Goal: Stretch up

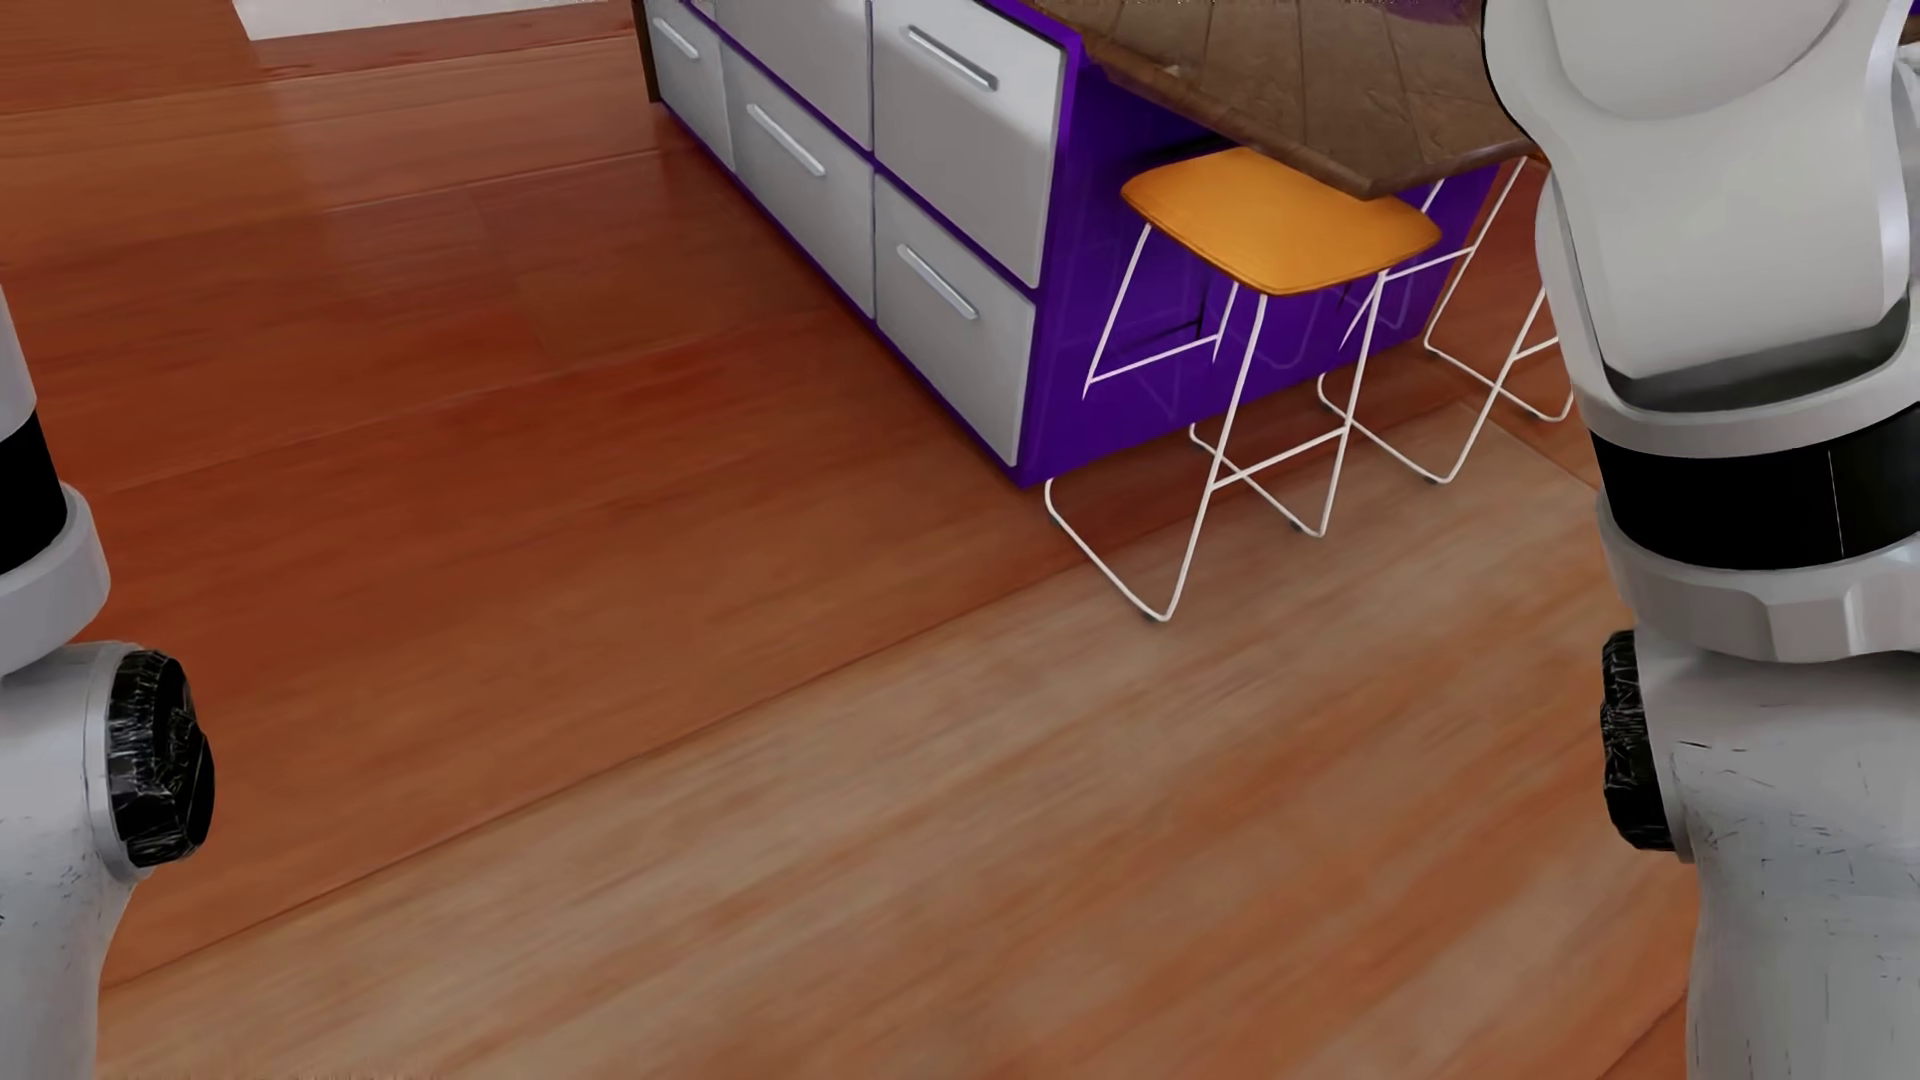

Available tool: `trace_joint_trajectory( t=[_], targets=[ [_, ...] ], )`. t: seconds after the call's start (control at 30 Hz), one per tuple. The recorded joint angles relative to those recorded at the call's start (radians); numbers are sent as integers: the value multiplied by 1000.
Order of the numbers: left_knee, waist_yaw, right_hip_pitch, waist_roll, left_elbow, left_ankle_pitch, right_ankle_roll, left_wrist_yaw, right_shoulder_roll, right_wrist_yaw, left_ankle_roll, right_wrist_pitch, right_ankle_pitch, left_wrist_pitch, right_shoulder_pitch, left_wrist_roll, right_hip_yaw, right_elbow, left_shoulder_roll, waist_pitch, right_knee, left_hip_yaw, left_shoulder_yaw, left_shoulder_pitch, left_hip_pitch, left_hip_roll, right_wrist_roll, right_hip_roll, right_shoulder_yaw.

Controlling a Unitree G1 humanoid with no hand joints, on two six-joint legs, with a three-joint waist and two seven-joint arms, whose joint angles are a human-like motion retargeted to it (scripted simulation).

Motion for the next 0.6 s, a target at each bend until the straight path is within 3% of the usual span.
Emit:
trace_joint_trajectory(
  t=[0.6],
  targets=[
    [-4, 7, -2, -1, 10, 0, 0, 0, 2, 0, 0, 0, -16, 0, 31, 0, 0, 5, 7, 0, -4, 0, 24, 53, 0, -7, 0, -7, -10]
  ],
)
